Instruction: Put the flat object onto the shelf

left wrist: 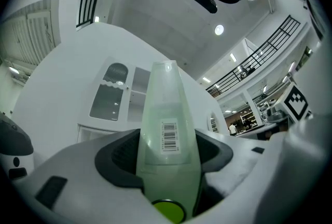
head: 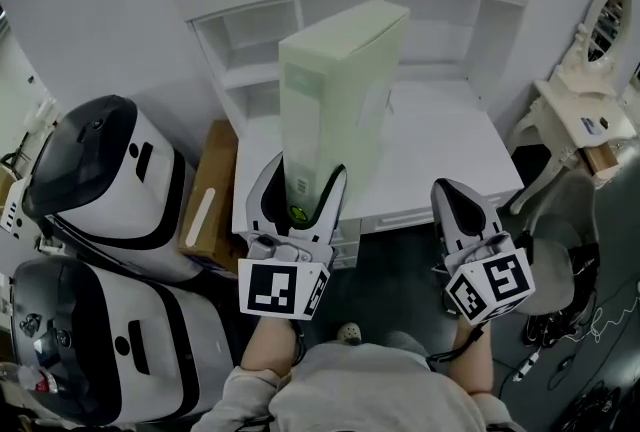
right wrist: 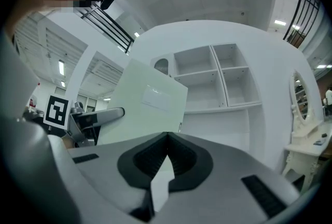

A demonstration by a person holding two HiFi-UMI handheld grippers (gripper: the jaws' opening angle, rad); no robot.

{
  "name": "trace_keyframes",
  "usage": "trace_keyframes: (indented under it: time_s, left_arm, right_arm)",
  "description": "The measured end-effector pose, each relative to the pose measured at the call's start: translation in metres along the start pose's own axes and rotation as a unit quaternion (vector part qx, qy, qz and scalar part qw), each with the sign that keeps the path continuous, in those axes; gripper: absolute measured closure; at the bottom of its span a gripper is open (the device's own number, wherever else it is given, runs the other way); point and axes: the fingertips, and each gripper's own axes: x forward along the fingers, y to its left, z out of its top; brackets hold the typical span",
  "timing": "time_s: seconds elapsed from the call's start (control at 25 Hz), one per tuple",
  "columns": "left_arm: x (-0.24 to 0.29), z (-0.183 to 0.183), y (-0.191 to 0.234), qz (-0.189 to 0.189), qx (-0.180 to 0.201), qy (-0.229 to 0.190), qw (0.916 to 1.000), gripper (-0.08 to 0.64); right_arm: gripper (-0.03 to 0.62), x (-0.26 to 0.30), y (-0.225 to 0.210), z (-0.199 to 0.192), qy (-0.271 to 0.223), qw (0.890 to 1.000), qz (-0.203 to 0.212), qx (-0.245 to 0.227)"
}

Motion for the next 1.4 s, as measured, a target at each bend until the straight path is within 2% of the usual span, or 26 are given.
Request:
trace_keyframes:
  time_s: [0.4, 0.96, 1.28, 1.4]
  left_arm:
    - [0.032, -0.015, 0.007, -0.003, -0.007, 0.003, 1.0000, 0.268]
    - [0.103, -0.027, 0.002, 0.042, 0.031, 0.005, 0.9986, 0.268]
    - [0.153, -0.029, -0.011, 0.062, 0.080, 0.009, 0.9949, 0.268]
    - [0.169, -0.029, -0.016, 0.063, 0.110, 0.015, 0.9918, 0.268]
  right_arm:
    - [0.583, 0.026, -0.026, -0.006, 0.003, 1.000, -0.003, 0.007]
    - [0.583, 0.090, -0.095, -0.001, -0.007, 0.998, 0.062, 0.005]
    - [0.583, 0.119, -0.144, 0.004, -0.017, 0.996, 0.090, 0.004]
    - [0.583, 0.127, -0.160, 0.005, -0.020, 0.995, 0.101, 0.004]
